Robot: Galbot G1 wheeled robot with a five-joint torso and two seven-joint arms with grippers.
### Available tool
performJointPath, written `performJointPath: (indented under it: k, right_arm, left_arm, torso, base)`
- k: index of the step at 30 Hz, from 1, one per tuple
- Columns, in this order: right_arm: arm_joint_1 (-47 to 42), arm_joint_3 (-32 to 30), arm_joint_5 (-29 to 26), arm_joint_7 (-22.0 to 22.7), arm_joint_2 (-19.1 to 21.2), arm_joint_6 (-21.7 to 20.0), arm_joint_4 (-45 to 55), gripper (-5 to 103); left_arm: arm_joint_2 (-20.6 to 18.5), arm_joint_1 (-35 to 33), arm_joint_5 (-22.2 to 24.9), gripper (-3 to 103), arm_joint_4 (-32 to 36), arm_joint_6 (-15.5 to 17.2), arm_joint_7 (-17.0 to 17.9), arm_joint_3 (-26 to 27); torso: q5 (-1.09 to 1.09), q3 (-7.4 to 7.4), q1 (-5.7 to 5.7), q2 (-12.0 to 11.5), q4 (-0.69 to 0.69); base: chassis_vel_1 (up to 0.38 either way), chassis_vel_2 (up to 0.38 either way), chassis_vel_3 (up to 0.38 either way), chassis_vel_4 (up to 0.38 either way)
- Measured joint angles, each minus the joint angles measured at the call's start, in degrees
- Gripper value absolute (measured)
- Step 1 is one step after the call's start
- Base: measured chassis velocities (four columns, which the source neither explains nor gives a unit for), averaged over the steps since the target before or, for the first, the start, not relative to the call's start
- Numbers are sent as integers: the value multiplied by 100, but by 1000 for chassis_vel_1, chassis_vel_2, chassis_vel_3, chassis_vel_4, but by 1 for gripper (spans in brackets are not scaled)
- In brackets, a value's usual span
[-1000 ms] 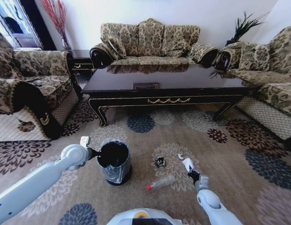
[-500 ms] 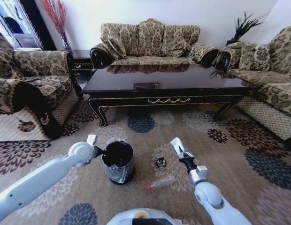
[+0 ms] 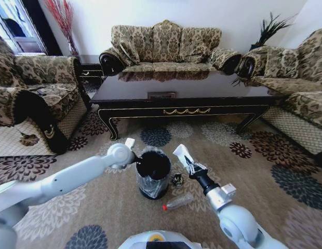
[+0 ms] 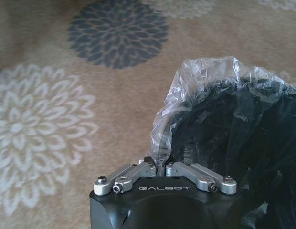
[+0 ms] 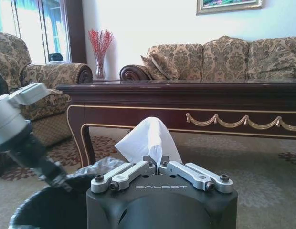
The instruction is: Move to the front of the table and pick up the trash from the floor, then place it into the trash bin.
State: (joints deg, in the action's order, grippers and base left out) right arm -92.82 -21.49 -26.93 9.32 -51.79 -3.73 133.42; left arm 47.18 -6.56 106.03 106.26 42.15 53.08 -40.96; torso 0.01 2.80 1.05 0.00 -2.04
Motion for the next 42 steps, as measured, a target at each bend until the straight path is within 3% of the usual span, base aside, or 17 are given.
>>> performJointPath:
  k: [6, 9, 19, 21, 22, 24, 27, 30, 31, 35, 36, 37, 39, 40, 42]
  right_arm:
    - [-102, 116, 204, -75, -1, 18, 10, 0]
    - [-299, 242, 645, -225, 39, 134, -19, 0]
    - [-378, 302, 749, -141, -7, 92, -79, -3]
    - [-397, 265, 749, -131, -30, 68, -80, 1]
    - [-411, 247, 749, -128, -48, 51, -80, 12]
    - [-418, 244, 749, -125, -55, 45, -80, 12]
    - [-447, 229, 761, -78, -62, 23, -91, 28]
    - [-456, 196, 756, -60, -58, 8, -92, 33]
    - [-467, 169, 745, -55, -52, 0, -92, 44]
    - [-481, 147, 725, -55, -41, -2, -91, 49]
    - [-485, 145, 722, -58, -41, -3, -91, 61]
    - [-488, 145, 722, -60, -45, -4, -90, 66]
    - [-495, 147, 723, -62, -52, -7, -88, 66]
    - [-510, 147, 729, -68, -59, -10, -83, 77]
    - [-528, 142, 732, -73, -63, -11, -72, 77]
  left_arm:
    - [340, 145, 70, 4, -38, 0, 83, -184]
    - [568, 332, 149, 4, -109, 0, 97, -326]
    - [890, 456, 186, 4, -154, 0, 118, -529]
    - [961, 494, 211, 4, -155, 0, 117, -591]
    - [1000, 520, 239, 4, -155, 0, 117, -615]
    - [1009, 528, 246, 4, -159, -1, 116, -617]
    - [987, 532, 242, 4, -208, -1, 117, -614]
    - [943, 516, 240, 4, -203, -2, 114, -599]
    - [892, 503, 237, 4, -183, -2, 106, -599]
    - [836, 492, 209, 4, -178, -2, 89, -610]
    - [830, 484, 174, 4, -189, -2, 82, -613]
    - [831, 480, 165, 4, -191, -2, 81, -613]
    - [834, 474, 162, 4, -190, -1, 80, -613]
    - [835, 466, 164, 4, -176, -1, 79, -602]
    - [832, 457, 165, 4, -167, -1, 78, -585]
  torso:
    - [0, 0, 0, 0, 2]
    - [0, 0, 0, 0, 0]
    - [0, 0, 0, 0, 2]
    - [-1, 0, 0, 0, 0]
    - [-1, 0, 0, 0, 0]
    - [0, 0, 0, 0, 0]
    - [-1, 0, 0, 0, 1]
    - [-1, 0, 0, 0, 2]
    - [-2, 0, 0, 0, 1]
    - [-1, 0, 0, 0, 2]
    - [-2, 0, 0, 0, 2]
    - [-2, 0, 0, 0, 2]
    - [-2, 0, 0, 0, 1]
    - [-2, 0, 0, 0, 1]
    - [-1, 0, 0, 0, 0]
  base:
    - [0, 0, 0, 0]
    - [0, 0, 0, 0]
    - [0, 0, 0, 0]
    - [0, 0, 0, 0]
    - [0, 0, 0, 0]
    - [0, 0, 0, 0]
    - [0, 0, 0, 0]
    - [0, 0, 0, 0]
    - [0, 0, 0, 0]
    - [0, 0, 0, 0]
    - [0, 0, 0, 0]
    - [0, 0, 0, 0]
    - [0, 0, 0, 0]
    - [0, 0, 0, 0]
    - [0, 0, 0, 0]
